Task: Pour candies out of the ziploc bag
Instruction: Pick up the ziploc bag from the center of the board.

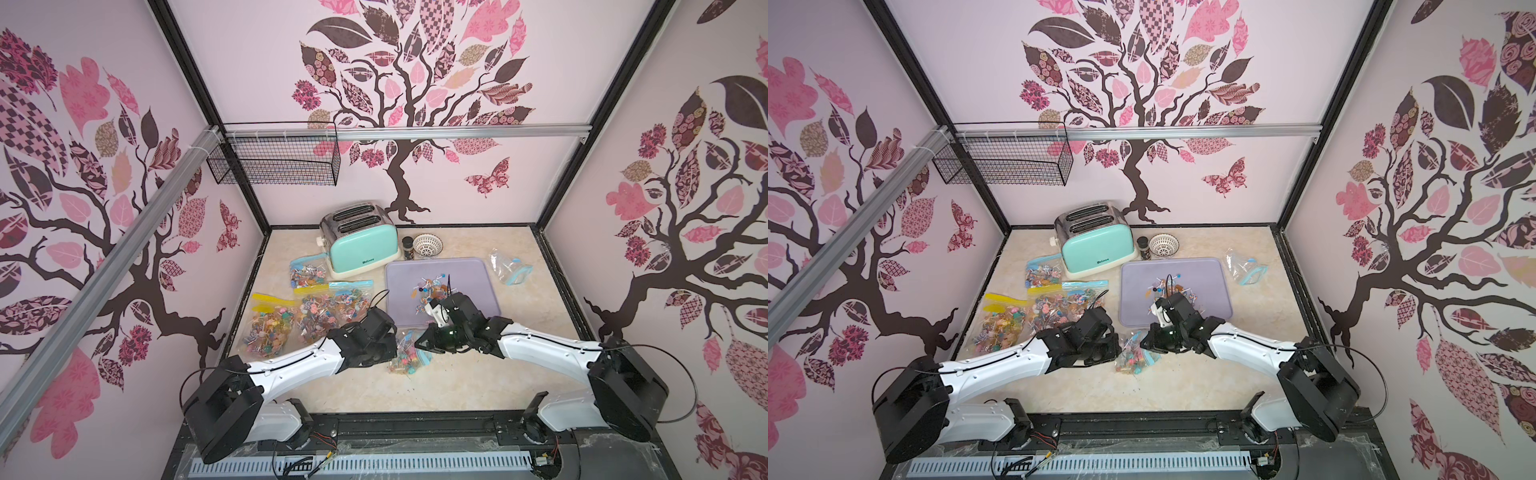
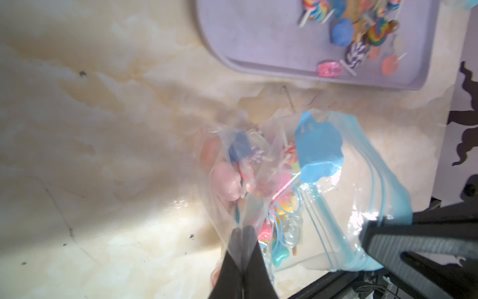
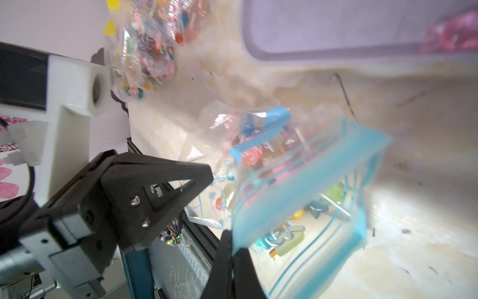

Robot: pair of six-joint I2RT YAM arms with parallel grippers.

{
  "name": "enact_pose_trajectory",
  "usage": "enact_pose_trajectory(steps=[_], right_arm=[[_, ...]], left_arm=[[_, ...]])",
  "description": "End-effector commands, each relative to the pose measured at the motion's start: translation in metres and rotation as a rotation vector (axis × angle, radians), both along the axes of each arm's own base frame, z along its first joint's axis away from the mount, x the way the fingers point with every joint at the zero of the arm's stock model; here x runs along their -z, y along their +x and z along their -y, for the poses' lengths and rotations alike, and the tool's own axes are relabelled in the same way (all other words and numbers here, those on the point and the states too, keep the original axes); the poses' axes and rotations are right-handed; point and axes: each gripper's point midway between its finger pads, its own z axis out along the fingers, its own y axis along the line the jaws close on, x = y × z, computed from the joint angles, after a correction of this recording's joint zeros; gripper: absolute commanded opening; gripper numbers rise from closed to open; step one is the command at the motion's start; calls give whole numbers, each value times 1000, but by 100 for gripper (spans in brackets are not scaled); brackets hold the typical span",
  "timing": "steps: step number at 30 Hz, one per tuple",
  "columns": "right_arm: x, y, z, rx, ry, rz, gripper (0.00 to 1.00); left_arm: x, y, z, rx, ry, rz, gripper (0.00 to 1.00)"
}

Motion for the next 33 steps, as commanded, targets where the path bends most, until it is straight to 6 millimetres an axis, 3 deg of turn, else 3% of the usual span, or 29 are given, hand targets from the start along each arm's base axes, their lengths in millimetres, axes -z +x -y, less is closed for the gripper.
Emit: enact_pose_trajectory(steps=[1,6,12,16,23,29,33], right_arm=[[-31,21,7,8,-53,113,0],[-58,59,16,38,-74,186,0],[-85,120,32,92,-77,242,0],[-82,161,40,115,-73,238,0],[-54,217,64,173,-104,193,0],[-53,238,101,255,-121,204,0],[-55,242,126,307,-142,218,0]], left_arm=[[-35,20,8,20,-7,97,0],[-61,55,16,30,-13,133,0],[-82,114,29,47,-20,168,0],[-85,155,38,51,-34,178,0],[-71,207,62,95,-96,169,0],[-67,224,96,166,-196,159,0],[-70,230,110,193,-247,161,0]])
